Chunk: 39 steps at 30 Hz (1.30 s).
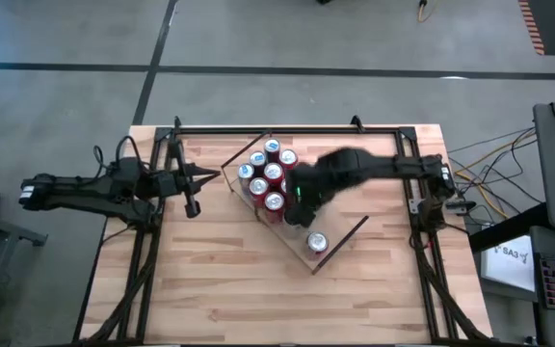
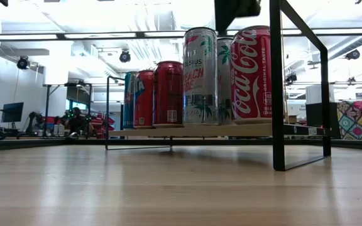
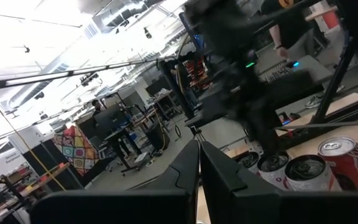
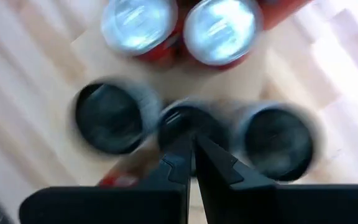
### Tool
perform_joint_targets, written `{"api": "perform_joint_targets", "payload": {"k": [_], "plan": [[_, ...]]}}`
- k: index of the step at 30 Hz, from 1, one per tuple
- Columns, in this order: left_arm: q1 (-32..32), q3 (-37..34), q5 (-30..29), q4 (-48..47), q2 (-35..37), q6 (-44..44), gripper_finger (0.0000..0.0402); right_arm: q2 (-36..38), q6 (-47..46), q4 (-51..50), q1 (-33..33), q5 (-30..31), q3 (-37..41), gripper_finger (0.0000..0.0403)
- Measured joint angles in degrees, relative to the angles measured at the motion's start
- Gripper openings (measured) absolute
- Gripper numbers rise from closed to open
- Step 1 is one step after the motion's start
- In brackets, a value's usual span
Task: Place canned beverage on shelf
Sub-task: Adjust the pink soda can
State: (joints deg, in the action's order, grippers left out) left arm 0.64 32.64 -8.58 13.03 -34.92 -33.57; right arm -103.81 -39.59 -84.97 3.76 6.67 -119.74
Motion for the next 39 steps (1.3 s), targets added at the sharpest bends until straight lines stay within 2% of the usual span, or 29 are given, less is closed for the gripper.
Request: {"api": "perform_joint_targets", "payload": {"k": [8, 14, 19, 26, 32, 39], "plan": [[0.0, 0.0, 0.0, 0.9, -1.2, -0.1, 0.0, 0.0, 7.5, -0.2, -11.8, -3.1, 0.0, 0.0013], [0.0, 0.0, -0.7, 0.9, -1.3, -0.9, 0.0, 0.0, 11.3, 1.3, -17.5, -5.2, 0.0, 0.0013], [0.0, 0.0, -2.5, 2.0, -2.7, -1.0, 0.0, 0.0, 14.4, 3.8, -18.5, -5.7, 0.0, 0.0013], [0.0, 0.1, -2.5, 4.8, -6.7, -0.9, 0.0, 0.0, 17.7, 1.1, -18.5, -5.7, 0.1, 0.0013], [0.0, 0.2, -3.2, 4.8, -8.5, -0.9, 0.0, -0.1, 16.7, -0.5, -18.5, -5.7, 0.4, 0.0013], [0.0, 0.2, -7.7, 4.4, -9.3, -0.4, 0.0, -0.1, 13.7, -0.9, -18.4, -5.7, 0.4, 0.0013]]}}
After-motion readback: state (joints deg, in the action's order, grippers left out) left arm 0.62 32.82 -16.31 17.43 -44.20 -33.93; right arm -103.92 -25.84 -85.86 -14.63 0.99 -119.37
